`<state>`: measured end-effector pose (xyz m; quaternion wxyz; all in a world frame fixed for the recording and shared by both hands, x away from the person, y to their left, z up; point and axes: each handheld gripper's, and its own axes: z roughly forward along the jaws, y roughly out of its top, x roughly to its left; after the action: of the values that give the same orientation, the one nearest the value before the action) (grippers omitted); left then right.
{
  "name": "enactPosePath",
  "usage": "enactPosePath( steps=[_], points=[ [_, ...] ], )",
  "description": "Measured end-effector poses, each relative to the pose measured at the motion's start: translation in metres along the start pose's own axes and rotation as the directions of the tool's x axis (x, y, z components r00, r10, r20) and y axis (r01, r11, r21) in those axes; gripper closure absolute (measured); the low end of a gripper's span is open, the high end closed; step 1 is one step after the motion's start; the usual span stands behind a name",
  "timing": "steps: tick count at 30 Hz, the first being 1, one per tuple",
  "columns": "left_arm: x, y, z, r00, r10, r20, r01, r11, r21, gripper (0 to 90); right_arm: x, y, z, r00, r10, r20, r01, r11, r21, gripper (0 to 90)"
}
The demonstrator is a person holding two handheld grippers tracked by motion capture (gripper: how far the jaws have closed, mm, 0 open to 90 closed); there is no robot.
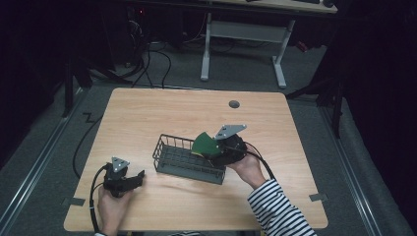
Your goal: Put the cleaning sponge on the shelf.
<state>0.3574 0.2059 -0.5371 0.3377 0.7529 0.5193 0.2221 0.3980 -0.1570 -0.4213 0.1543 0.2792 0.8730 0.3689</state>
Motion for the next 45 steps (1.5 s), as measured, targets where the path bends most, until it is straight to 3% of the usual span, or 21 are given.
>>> enactPosePath(
  steps=[10, 26, 40, 45],
  points=[
    [0.000, 0.000, 0.000, 1.0000, 0.001, 0.001, -0.001, 1.0000, 0.000, 25.0, 0.001, -0.003, 0.002, 0.9997, -0.022, -0.007, 0.022, 0.999, 0.030, 27.7],
    [0.000, 0.000, 0.000, 1.0000, 0.002, 0.003, -0.002, 1.0000, 0.000, 25.1, 0.003, -0.009, 0.004, 0.9996, -0.018, -0.024, 0.019, 0.999, 0.029, 27.9],
    [0.000, 0.000, 0.000, 1.0000, 0.002, 0.004, -0.002, 1.0000, -0.002, 25.1, 0.004, -0.012, 0.006, 0.9990, -0.045, -0.004, 0.045, 0.998, 0.049, 28.3],
    [0.000, 0.000, 0.000, 1.0000, 0.002, 0.004, -0.002, 1.0000, -0.002, 25.1, 0.003, -0.012, 0.005, 0.9995, -0.027, -0.013, 0.028, 0.999, 0.047, 27.6]
  ],
)
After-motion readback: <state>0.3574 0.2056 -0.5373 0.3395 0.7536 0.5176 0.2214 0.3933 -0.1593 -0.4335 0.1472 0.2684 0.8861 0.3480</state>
